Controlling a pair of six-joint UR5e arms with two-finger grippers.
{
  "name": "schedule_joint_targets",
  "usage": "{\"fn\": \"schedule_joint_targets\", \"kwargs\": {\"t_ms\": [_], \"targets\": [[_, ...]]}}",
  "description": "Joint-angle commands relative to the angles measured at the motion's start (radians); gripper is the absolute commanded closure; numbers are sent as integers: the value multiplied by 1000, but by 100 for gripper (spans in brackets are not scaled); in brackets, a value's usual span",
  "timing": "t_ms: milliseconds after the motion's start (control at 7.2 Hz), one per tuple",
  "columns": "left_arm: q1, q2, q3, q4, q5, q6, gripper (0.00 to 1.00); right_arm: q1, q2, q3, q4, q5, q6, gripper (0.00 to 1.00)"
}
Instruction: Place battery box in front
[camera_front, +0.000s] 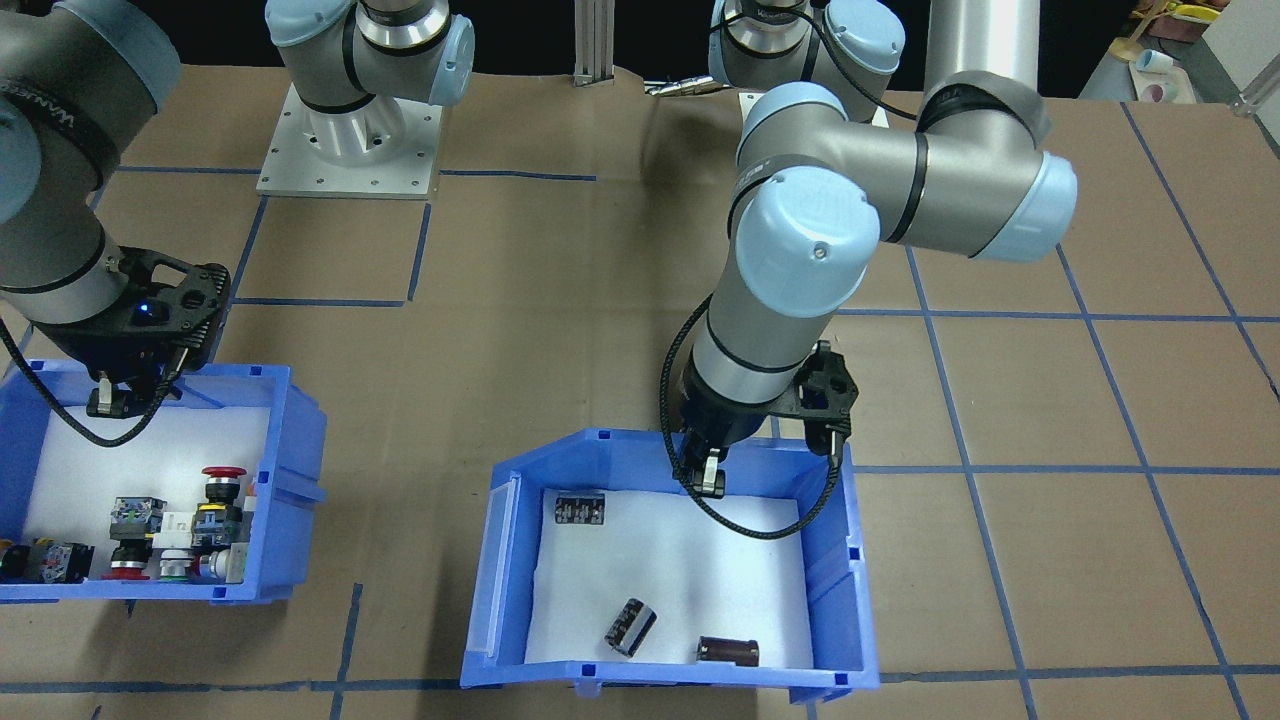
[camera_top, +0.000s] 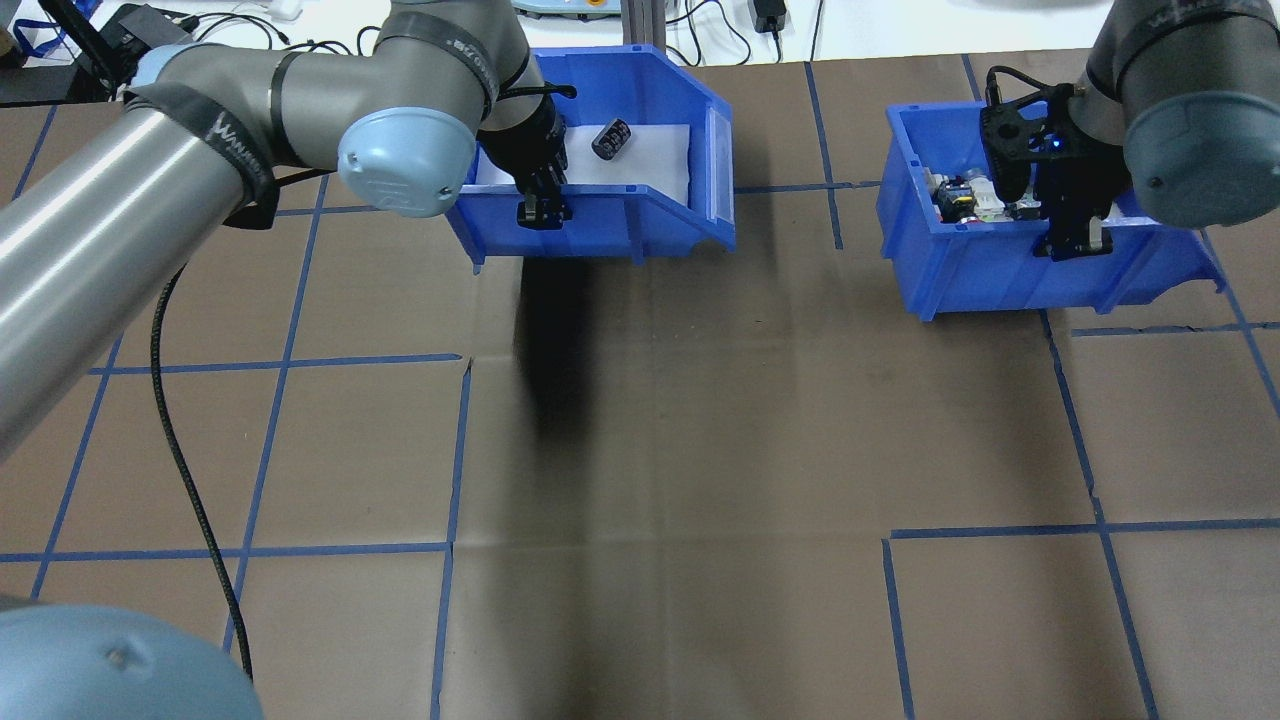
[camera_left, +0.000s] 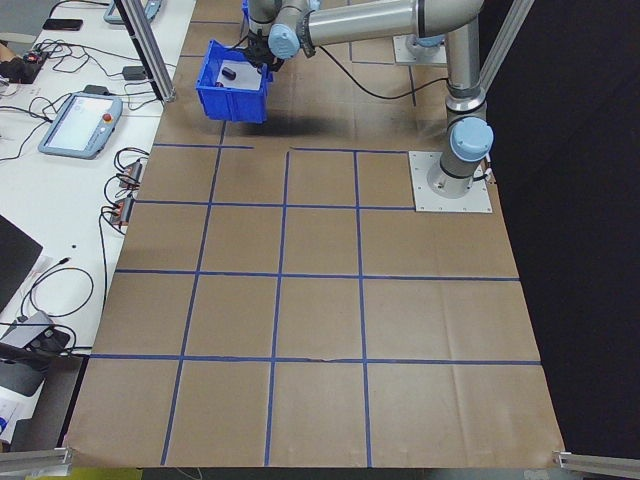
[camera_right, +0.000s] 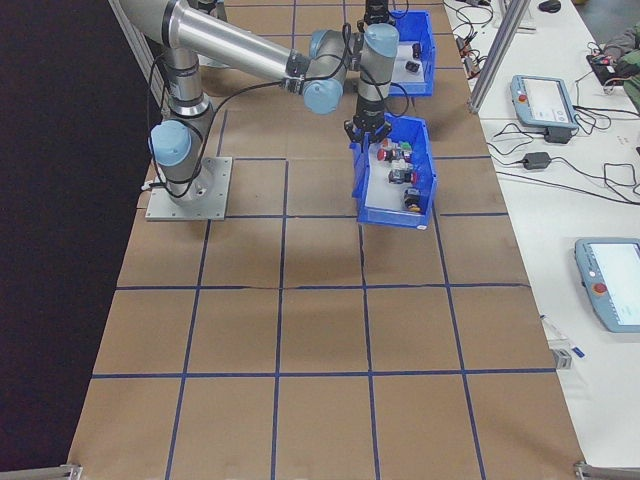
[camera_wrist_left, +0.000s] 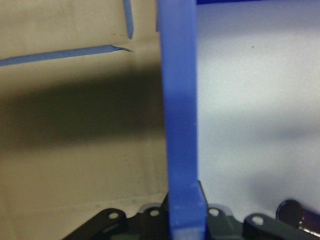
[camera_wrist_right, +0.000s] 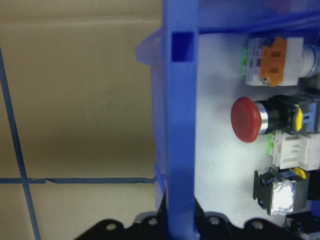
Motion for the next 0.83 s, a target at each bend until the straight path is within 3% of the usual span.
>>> {"fn": "schedule_joint_targets", "kwargs": {"t_ms": [0,694], "targets": [[-34,-89,78,6,-1,-50,100,-4,-5,17,-16,1,-4,95],[-93,-151,66,66,-4,-113,99,-3,-6,31,-15,2,-4,95]]}}
